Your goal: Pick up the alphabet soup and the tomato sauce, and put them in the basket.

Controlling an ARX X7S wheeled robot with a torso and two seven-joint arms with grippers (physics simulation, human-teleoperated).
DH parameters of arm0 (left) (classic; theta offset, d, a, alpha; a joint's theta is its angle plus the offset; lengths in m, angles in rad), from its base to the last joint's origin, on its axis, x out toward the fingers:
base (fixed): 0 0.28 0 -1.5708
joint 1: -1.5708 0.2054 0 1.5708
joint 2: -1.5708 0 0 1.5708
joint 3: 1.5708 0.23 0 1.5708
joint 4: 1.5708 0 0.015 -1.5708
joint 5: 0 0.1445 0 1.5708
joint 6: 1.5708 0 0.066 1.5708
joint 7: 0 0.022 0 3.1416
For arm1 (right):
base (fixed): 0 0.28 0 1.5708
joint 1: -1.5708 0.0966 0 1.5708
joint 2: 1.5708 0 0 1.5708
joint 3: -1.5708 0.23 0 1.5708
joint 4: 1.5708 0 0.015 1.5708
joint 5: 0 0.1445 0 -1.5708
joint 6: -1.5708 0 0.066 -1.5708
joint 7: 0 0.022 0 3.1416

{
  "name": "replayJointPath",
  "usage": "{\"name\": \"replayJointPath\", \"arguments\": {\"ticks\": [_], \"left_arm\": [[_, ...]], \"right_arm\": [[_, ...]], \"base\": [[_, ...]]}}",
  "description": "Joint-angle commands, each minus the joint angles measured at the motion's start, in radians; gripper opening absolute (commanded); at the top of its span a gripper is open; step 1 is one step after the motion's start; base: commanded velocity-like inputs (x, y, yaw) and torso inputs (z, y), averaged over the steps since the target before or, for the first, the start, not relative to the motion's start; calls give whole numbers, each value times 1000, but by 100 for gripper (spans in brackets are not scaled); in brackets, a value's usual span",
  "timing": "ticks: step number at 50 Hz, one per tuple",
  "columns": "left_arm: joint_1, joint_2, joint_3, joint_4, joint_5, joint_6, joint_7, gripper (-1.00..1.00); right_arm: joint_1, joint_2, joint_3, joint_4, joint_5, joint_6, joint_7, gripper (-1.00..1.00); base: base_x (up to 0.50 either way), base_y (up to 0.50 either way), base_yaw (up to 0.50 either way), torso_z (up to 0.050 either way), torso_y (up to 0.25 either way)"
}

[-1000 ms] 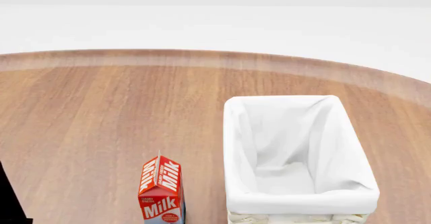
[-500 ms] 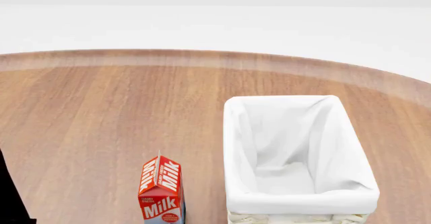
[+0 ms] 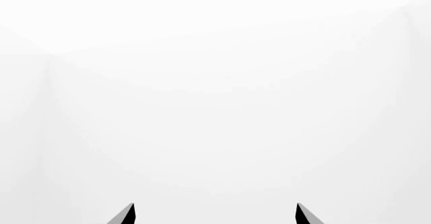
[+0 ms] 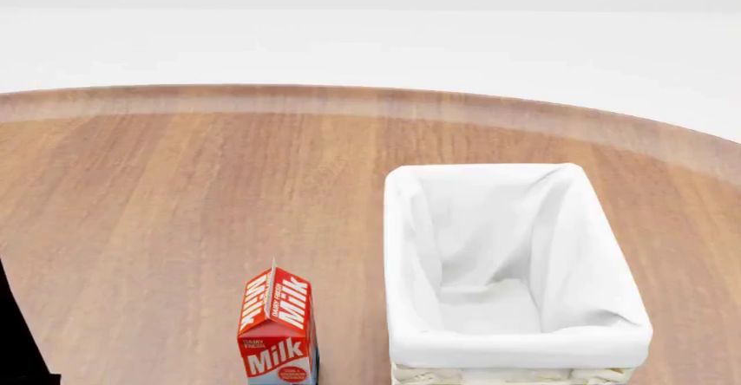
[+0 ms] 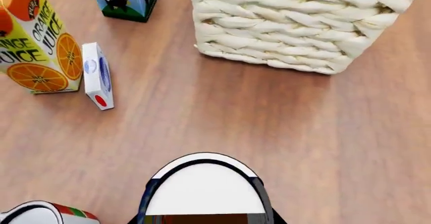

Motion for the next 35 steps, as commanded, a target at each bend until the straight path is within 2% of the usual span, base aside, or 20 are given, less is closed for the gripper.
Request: {"name": "replayJointPath", "arguments": {"ticks": [1, 17, 20, 24, 25, 31, 35], "left_arm": [[1, 2, -3, 4, 0, -8, 1, 100], [9, 1, -6, 4, 6, -2, 3, 100], [11, 0, -7, 6, 8, 0, 4, 100], [11, 3, -6, 8, 13, -3, 7, 100], [12, 3, -6, 9, 14, -4, 7, 100], [13, 0, -12, 3, 7, 2, 3, 100], [10, -1, -14, 14, 3, -8, 3, 100]], "right_arm": [[88, 65, 24, -92, -55, 51, 27, -100], [233, 187, 51, -247, -79, 128, 37, -100], [224, 181, 59, -227, -99, 111, 41, -100], [324, 249, 77, -326, -61, 183, 32, -100], [295, 231, 78, -294, -87, 152, 36, -100], [385, 292, 101, -374, -40, 217, 25, -100], [386, 284, 112, -363, -53, 205, 24, -100]], "base": [[0, 0, 0, 0, 0], [0, 0, 0, 0, 1], [0, 0, 0, 0, 0], [0, 0, 0, 0, 0], [0, 0, 0, 0, 0], [0, 0, 0, 0, 0], [0, 0, 1, 0, 0]]}}
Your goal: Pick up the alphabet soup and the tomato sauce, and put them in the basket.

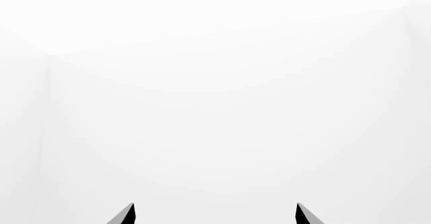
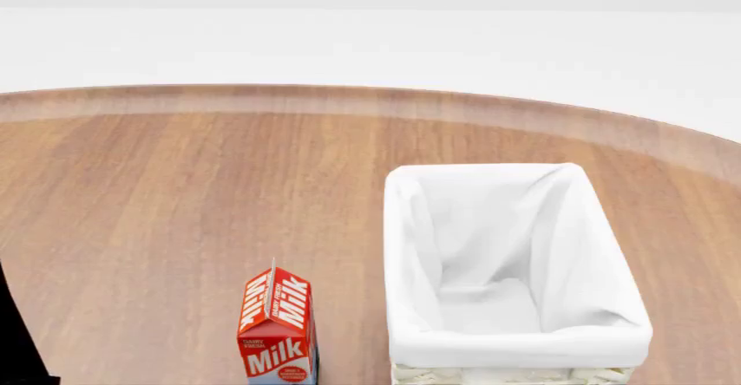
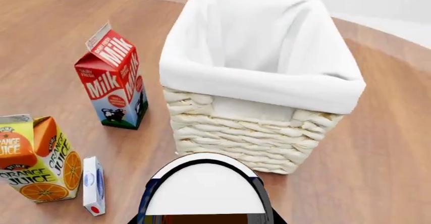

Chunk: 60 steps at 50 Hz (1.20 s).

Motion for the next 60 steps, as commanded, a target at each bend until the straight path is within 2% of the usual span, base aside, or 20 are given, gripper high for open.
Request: {"name": "replayJointPath", "arguments": {"ticks": [1, 6, 8, 10, 14, 18, 26, 32, 34, 39, 51, 52, 60], "left_arm": [[-2, -3, -8, 9, -6, -4, -2, 100], [-1, -2, -11, 10, -8, -2, -1, 100], [-1, -2, -11, 9, -8, -3, 0, 100], [1, -5, -12, 12, -6, -1, -2, 100], [8, -9, -14, 7, -3, 11, -5, 100], [8, -5, -14, 6, -3, 8, -3, 100], [8, 8, -12, 0, -1, 0, 3, 100], [16, 16, -7, -11, 7, 3, 7, 100], [16, 14, -9, -12, 3, 7, 7, 100], [16, 15, -11, -7, 4, 2, 7, 100], [15, 19, -16, -7, 1, 1, 12, 100], [15, 20, -15, -6, 2, -1, 12, 100], [20, 20, -16, -11, 3, 4, 16, 100]], "right_arm": [[120, 59, 56, -87, 9, 74, -4, -100], [217, 103, 93, -155, 77, 142, -15, -100], [204, 92, 96, -133, 61, 117, -15, -100], [277, 118, 125, -173, 130, 169, -25, -100], [249, 102, 124, -143, 93, 133, -27, -100], [338, 135, 165, -175, 178, 187, -50, -100], [424, 126, 219, -156, 253, 233, -59, -100], [407, 72, 223, -103, 218, 223, -40, -100], [479, 81, 258, -114, 291, 263, -52, -100], [505, 51, 279, -78, 326, 268, -68, -100], [520, -46, 313, 31, 378, 248, -108, -100], [483, -59, 302, 50, 338, 224, -105, -100], [540, -117, 338, 133, 443, 253, -146, -100]], "base": [[0, 0, 0, 0, 0], [0, 0, 0, 0, 0], [0, 0, 0, 0, 0], [0, 0, 0, 0, 0], [0, 0, 0, 0, 3], [0, 0, 0, 0, 0], [0, 0, 0, 0, 0], [0, 0, 0, 0, 0], [0, 0, 0, 0, 0], [0, 0, 0, 0, 0], [0, 0, 0, 0, 1], [0, 0, 0, 0, 0], [0, 0, 0, 2, 1]]}}
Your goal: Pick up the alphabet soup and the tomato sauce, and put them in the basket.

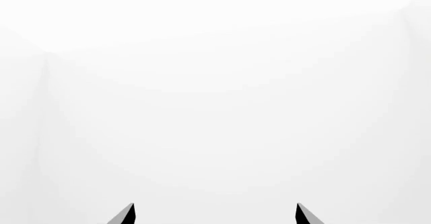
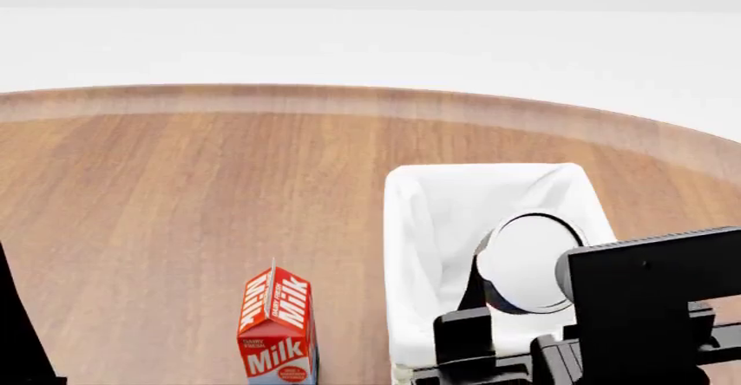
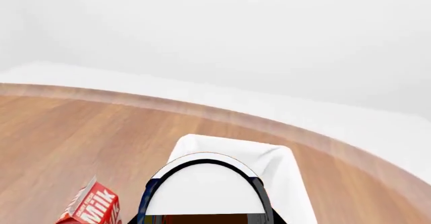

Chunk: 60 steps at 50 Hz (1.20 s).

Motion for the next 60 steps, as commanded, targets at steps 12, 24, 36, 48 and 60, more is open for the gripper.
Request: {"name": "replayJointPath", "arguments": {"ticks": [12, 24, 36, 48, 60], "left_arm": [[5, 5, -4, 1, 1, -3, 8, 100], [10, 8, -4, 2, 4, 1, 12, 100], [17, 5, -9, -7, 3, 12, 15, 100], [18, 15, -8, -11, 6, 5, 20, 100], [20, 23, -10, -21, 2, 4, 27, 100]], "right_arm": [[41, -180, 75, 279, 85, 23, -70, -100], [28, -297, 75, 479, 99, 51, -112, -100], [-24, -395, 82, 687, 132, 43, -168, -100], [-75, -449, 99, 827, 170, 22, -224, -100], [-97, -529, 126, 923, 212, 18, -258, -100]], "base": [[0, 0, 0, 0, 0], [0, 0, 0, 0, 1], [0, 0, 0, 0, 1], [0, 0, 0, 0, 1], [0, 0, 0, 1, 1]]}}
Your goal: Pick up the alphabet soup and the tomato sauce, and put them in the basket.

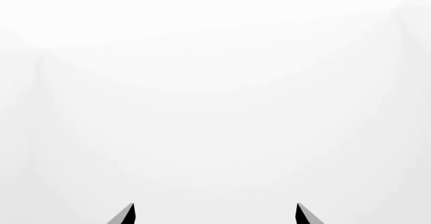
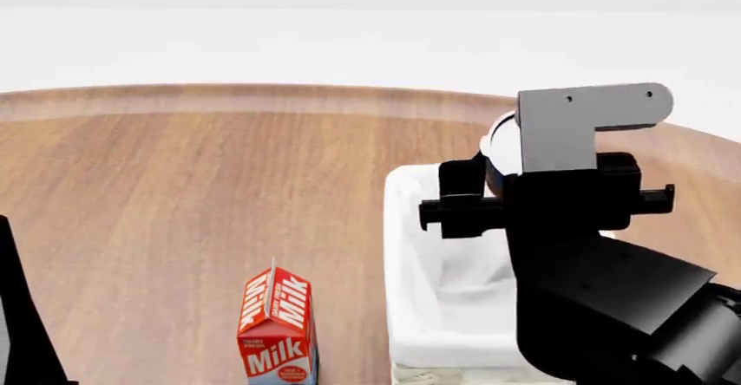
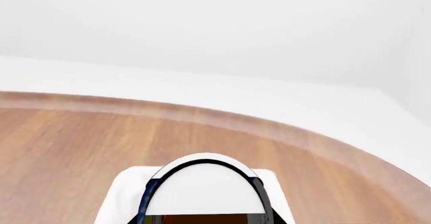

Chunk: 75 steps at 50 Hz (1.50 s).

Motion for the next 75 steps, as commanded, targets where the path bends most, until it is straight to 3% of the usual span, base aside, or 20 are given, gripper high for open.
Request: {"name": "replayJointPath", "arguments": {"ticks": [1, 31, 75], "left_arm": [[2, 5, -2, -5, -3, 0, 6, 100], [28, 5, -3, -27, 13, 28, 12, 100], [51, 8, -8, -39, 27, 37, 15, 100]], "right_arm": [[-16, -72, 42, 107, -1, 9, -37, -100], [-117, -169, 65, 292, 102, 32, -60, -100], [-202, -199, 60, 379, 96, 28, -99, -100]], "base": [[0, 0, 0, 0, 0], [0, 0, 0, 0, 1], [0, 0, 0, 0, 1]]}}
